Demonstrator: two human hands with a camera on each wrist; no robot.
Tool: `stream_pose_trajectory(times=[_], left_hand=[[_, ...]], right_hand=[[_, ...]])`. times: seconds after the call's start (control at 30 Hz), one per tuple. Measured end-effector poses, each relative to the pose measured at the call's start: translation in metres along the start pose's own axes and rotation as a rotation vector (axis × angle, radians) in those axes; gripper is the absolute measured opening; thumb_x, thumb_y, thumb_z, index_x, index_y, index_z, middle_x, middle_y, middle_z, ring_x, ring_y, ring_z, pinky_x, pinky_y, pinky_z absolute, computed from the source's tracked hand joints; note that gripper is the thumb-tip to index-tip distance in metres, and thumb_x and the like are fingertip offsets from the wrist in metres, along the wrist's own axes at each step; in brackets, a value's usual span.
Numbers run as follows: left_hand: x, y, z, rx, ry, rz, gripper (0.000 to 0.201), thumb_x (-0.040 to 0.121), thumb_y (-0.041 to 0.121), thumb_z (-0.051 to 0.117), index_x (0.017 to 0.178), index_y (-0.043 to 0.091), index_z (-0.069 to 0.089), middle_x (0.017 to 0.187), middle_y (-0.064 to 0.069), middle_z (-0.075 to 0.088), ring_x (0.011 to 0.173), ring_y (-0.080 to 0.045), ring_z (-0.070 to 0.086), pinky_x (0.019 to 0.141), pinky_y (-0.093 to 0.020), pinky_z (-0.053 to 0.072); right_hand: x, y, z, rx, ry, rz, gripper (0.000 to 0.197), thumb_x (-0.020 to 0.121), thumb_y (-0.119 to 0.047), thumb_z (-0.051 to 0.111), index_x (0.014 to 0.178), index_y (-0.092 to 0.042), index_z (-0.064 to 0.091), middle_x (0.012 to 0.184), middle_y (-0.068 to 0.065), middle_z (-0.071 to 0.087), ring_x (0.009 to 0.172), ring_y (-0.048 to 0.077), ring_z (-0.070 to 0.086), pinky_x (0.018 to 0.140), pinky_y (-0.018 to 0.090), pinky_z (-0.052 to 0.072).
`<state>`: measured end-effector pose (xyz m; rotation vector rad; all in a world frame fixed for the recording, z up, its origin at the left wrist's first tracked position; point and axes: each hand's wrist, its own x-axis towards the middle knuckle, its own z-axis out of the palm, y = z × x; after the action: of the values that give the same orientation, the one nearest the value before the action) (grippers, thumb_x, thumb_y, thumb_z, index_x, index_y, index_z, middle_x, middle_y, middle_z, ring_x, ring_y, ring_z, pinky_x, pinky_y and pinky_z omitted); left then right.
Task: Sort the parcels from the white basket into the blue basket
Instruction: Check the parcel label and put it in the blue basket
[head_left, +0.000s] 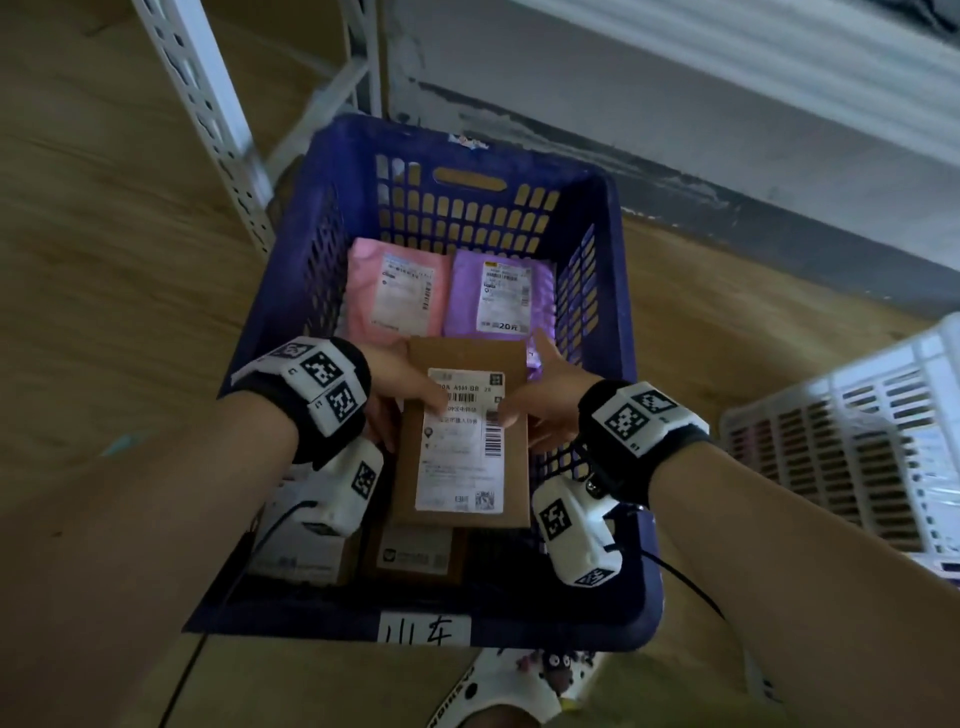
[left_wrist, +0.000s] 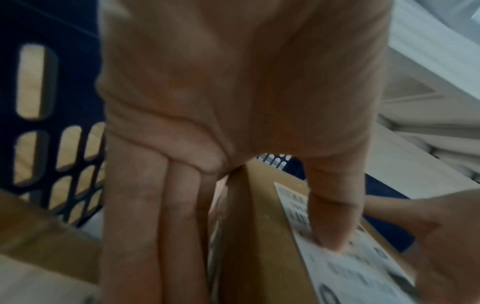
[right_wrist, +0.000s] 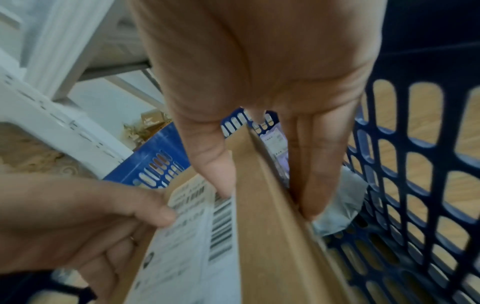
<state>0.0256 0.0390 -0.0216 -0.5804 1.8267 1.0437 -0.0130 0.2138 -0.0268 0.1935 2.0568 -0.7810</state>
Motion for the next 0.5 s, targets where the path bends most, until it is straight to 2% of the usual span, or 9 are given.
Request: stream_pose_trajectory(times=[0.07,0.1,0.17,0.23,0.3,0.43,0.5], left_hand=[[0.001,-0.005,-0.006,0.090,0.011,-0.001,0.039,0.088,0.024,0.064,0.121,0.017,0.045,0.086,-0.010,0.061,0.065,-0.027,0.062,0.057,-0.033,0.053],[0.001,-0.007,-0.008,0.123,0.026,-0.005,0.042,0.086,0.025,0.066,0.122,0.016,0.045,0.086,-0.011,0.061,0.062,-0.026,0.063,0.052,-0.031,0.055],[0.000,-0.010,-0.011,0.205,0.064,-0.019,0.042,0.084,0.026,0.069,0.119,0.010,0.051,0.082,-0.011,0.060,0.055,-0.020,0.061,0.044,-0.022,0.052],[0.000,-0.012,-0.011,0.400,0.169,0.036,0.036,0.082,0.032,0.070,0.109,0.010,0.059,0.087,-0.006,0.063,0.065,-0.015,0.057,0.052,-0.015,0.047],[0.003,-0.014,-0.013,0.520,0.266,0.087,0.043,0.078,0.039,0.072,0.111,0.012,0.064,0.105,-0.003,0.066,0.084,-0.017,0.059,0.070,-0.020,0.045],[0.009,-0.013,-0.014,0.537,0.248,0.060,0.048,0.076,0.039,0.074,0.114,0.012,0.065,0.113,-0.004,0.066,0.100,-0.020,0.062,0.089,-0.030,0.050],[0.010,-0.013,-0.015,0.535,0.209,0.063,0.045,0.079,0.039,0.071,0.115,0.014,0.062,0.116,-0.002,0.064,0.101,-0.019,0.060,0.085,-0.028,0.050]], right_hand=[[-0.001,-0.001,0.009,-0.080,-0.016,0.001,0.117,0.073,-0.002,0.073,0.148,-0.043,-0.006,0.135,0.011,0.049,0.100,0.035,0.063,0.077,0.049,0.058],[0.000,0.000,0.013,-0.120,-0.030,0.006,0.109,0.073,-0.001,0.072,0.148,-0.040,0.004,0.131,0.012,0.052,0.095,0.035,0.064,0.074,0.050,0.058],[-0.002,0.000,0.022,-0.194,-0.087,0.019,0.080,0.077,0.000,0.069,0.141,-0.028,0.029,0.114,0.017,0.061,0.082,0.034,0.068,0.074,0.048,0.058],[-0.004,0.000,0.026,-0.231,-0.152,0.043,0.057,0.080,0.000,0.066,0.127,-0.021,0.041,0.101,0.020,0.066,0.071,0.032,0.069,0.072,0.045,0.059],[-0.005,-0.003,0.028,-0.293,-0.158,0.028,0.046,0.081,-0.003,0.067,0.118,-0.018,0.046,0.097,0.018,0.068,0.077,0.034,0.071,0.079,0.050,0.057],[-0.009,-0.007,0.024,-0.409,-0.115,-0.016,0.045,0.081,-0.015,0.069,0.122,-0.016,0.053,0.110,0.013,0.067,0.099,0.034,0.067,0.092,0.047,0.052],[-0.009,-0.006,0.023,-0.449,-0.101,-0.043,0.049,0.082,-0.020,0.069,0.128,-0.016,0.053,0.104,0.005,0.062,0.101,0.028,0.064,0.093,0.041,0.051]])
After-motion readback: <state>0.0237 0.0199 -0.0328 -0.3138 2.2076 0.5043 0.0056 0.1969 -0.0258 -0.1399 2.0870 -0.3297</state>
